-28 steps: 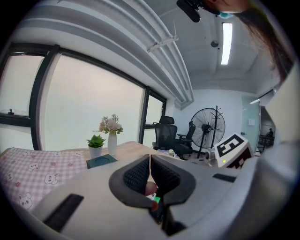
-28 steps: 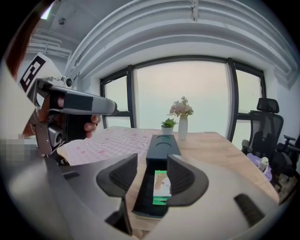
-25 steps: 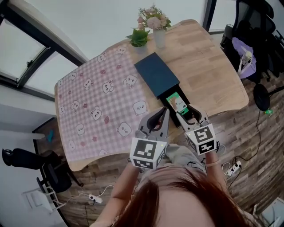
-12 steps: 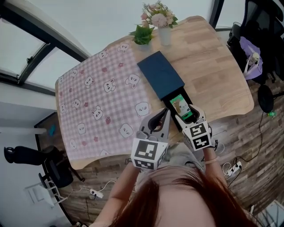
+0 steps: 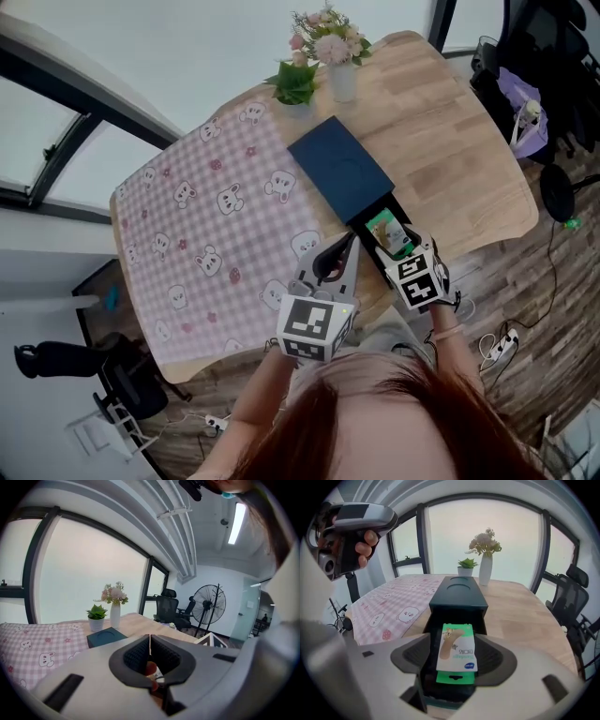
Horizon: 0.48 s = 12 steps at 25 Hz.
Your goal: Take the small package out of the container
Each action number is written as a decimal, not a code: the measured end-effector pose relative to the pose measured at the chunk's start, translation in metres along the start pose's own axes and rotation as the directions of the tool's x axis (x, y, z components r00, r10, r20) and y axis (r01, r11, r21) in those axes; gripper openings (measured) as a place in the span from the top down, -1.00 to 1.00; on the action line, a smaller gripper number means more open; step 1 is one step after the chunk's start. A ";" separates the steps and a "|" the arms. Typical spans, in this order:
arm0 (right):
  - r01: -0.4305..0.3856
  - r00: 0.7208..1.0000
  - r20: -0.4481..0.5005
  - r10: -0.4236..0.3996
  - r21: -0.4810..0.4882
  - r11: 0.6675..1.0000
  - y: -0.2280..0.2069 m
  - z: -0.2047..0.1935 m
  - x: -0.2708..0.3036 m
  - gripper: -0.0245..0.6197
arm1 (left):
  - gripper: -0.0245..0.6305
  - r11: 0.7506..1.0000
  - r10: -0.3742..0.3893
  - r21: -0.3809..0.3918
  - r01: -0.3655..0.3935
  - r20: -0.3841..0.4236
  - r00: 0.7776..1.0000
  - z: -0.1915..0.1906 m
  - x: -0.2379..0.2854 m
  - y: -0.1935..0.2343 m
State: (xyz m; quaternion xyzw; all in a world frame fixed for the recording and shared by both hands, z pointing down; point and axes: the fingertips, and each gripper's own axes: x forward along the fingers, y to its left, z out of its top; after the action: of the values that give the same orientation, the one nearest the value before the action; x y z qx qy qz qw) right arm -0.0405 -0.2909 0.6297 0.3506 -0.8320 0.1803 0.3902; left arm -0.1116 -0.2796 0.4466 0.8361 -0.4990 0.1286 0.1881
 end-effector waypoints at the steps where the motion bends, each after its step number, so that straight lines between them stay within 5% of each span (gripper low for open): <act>1: 0.008 1.000 -0.017 -0.009 -0.003 1.000 -0.001 -0.002 0.003 0.04 | 0.88 1.000 -0.005 -0.002 0.005 -0.005 1.000 -0.001 0.001 0.003; 12: 0.046 0.991 -0.129 -0.045 0.012 0.999 -0.005 -0.010 0.029 -0.06 | 0.88 0.997 -0.072 -0.032 0.070 -0.063 0.995 -0.020 0.005 0.017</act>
State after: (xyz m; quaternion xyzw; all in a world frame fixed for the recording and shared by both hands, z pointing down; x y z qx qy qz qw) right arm -0.0448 -0.3017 0.6586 0.3600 -0.7956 0.1998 0.4444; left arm -0.1253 -0.2817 0.4700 0.8458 -0.4647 0.1412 0.2209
